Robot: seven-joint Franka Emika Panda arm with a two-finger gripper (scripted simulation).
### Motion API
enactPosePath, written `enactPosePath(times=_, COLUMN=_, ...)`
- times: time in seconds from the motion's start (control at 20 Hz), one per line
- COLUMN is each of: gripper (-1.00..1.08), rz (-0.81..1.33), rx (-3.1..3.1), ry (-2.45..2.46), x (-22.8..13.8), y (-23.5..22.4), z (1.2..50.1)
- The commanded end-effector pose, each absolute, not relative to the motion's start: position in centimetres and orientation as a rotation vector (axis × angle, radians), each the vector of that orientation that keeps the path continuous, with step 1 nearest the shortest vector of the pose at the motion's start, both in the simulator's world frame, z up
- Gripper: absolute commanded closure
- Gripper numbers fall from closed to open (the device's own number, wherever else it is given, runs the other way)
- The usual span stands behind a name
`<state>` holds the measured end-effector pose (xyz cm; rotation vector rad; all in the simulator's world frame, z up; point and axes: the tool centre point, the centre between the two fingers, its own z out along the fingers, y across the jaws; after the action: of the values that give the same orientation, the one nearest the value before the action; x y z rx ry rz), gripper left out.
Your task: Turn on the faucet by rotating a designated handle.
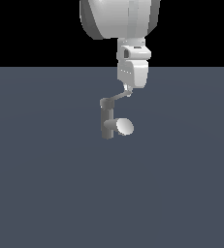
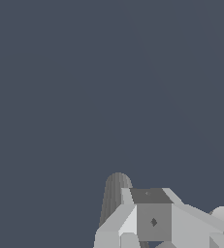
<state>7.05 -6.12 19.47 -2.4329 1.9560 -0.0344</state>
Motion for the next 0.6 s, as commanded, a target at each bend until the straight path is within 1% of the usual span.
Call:
enactPosePath(times=0.0, gripper=1.08, rz=-0.032, rx=-2.434, ry=1.957, x=7.0, y=-6.1, z=19.4)
enactPosePath(times=0.55, gripper=1.08, rz=-0.018, rx=-2.433, ry=1.971, x=3.5, y=-5.2, z=18.8)
